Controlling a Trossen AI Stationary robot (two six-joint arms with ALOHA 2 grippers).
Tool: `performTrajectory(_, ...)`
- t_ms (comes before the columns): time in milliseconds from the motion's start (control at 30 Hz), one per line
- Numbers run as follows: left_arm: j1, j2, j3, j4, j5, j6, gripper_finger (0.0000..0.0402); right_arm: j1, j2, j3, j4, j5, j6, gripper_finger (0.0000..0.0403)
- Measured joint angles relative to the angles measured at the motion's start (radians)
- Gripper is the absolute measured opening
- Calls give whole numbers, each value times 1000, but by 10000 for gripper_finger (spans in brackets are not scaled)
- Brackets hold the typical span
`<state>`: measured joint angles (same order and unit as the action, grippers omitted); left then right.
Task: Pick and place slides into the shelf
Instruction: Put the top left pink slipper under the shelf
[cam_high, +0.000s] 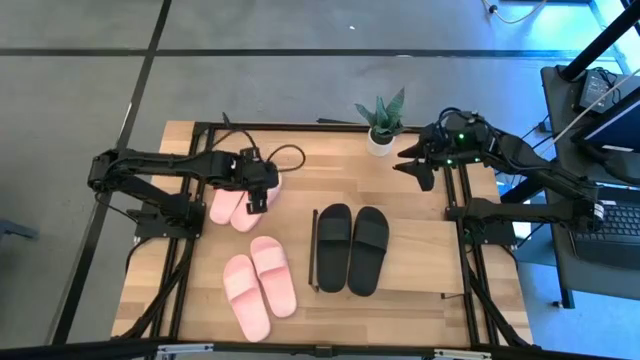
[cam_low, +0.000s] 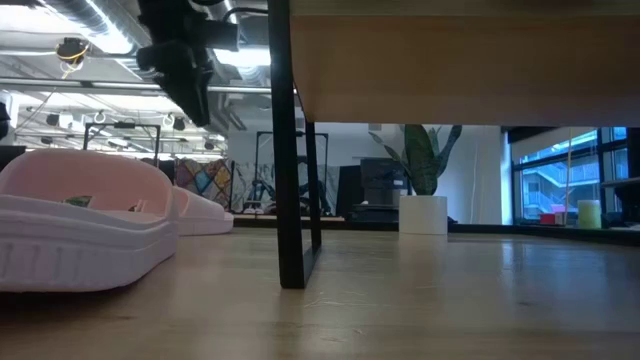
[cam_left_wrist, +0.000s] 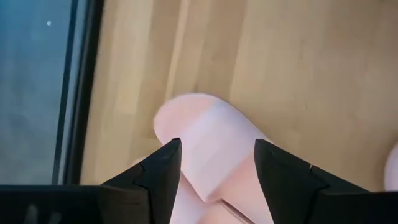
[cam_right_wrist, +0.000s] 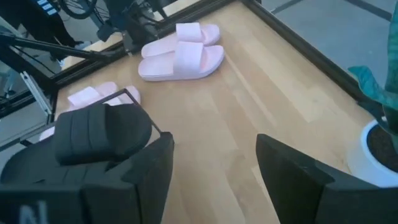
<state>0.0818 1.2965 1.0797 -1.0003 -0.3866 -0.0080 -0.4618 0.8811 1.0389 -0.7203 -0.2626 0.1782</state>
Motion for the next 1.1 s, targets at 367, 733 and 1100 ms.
performTrajectory(367, -88, 50, -121, 11, -84, -18, 194, -16, 0, 0, 46, 8, -127, 228)
performTrajectory(733, -144, 51, -292, 152, -253, -85, 194, -60, 0, 0, 46, 8, -150, 228)
performTrajectory(1100, -139, 51, -420, 411, -283, 65, 194, -93, 0, 0, 46, 8, -161, 228)
